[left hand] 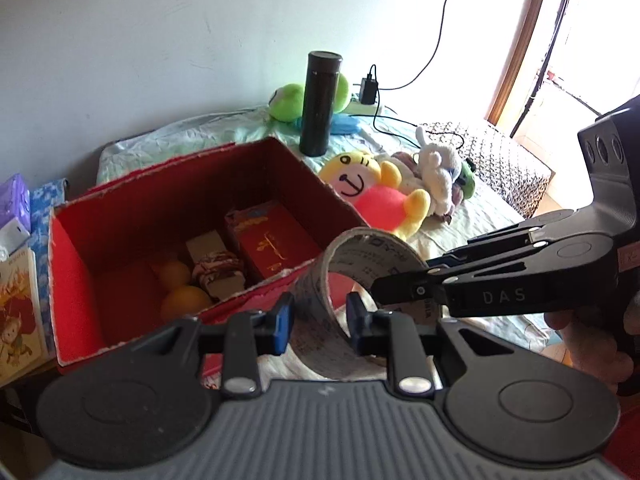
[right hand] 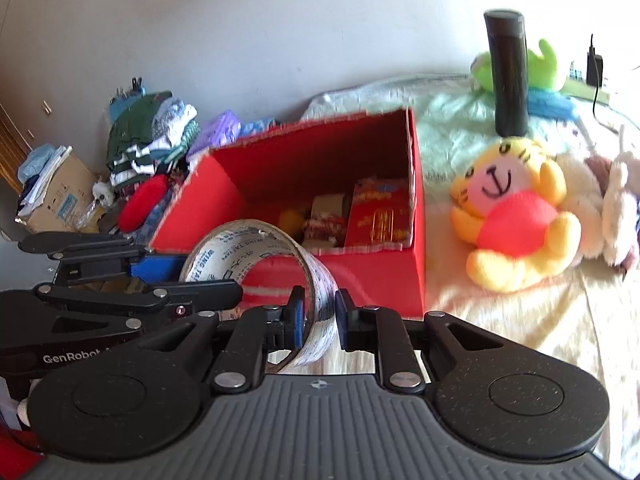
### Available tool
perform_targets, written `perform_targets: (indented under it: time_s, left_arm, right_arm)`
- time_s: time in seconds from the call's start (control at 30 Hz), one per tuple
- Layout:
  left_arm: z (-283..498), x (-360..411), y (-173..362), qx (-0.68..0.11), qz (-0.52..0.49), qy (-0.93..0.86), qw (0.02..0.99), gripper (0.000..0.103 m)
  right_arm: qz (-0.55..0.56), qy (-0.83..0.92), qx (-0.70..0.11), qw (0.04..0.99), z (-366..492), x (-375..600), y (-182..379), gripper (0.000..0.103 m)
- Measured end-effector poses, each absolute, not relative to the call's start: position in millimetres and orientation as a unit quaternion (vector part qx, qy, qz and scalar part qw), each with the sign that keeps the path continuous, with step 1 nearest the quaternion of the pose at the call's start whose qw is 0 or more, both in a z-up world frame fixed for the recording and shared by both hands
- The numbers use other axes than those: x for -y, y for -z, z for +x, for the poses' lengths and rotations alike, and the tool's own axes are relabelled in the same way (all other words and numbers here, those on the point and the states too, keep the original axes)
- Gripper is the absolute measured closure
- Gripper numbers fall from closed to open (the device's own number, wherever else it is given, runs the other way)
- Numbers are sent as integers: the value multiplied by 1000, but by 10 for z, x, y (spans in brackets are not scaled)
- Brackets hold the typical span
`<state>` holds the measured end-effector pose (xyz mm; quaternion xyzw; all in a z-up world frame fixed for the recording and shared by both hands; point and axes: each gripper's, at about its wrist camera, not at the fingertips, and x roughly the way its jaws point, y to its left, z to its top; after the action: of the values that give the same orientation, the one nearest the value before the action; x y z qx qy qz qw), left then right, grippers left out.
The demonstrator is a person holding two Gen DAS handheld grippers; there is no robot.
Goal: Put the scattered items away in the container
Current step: 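Lift the tape roll with the right gripper over the red box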
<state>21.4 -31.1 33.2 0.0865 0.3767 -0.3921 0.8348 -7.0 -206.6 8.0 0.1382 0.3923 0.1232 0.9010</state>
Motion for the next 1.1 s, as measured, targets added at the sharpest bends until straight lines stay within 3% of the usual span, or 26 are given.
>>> perform_targets:
  time_s: [0.27, 0.53, 1.1]
  left_arm:
    - [494, 465, -597, -322, 100, 378, 863, 81]
    - [877, 504, -706, -317, 96, 365, 870, 81]
    - [1275, 423, -401, -353, 75, 310, 880, 81]
  right_arm:
    - [127, -117, -335, 926, 258, 2088, -315, 87]
    - [127, -100, -303, 939, 553, 2088, -405, 90]
    - [143, -123, -327, 926, 1047, 1911, -78, 92]
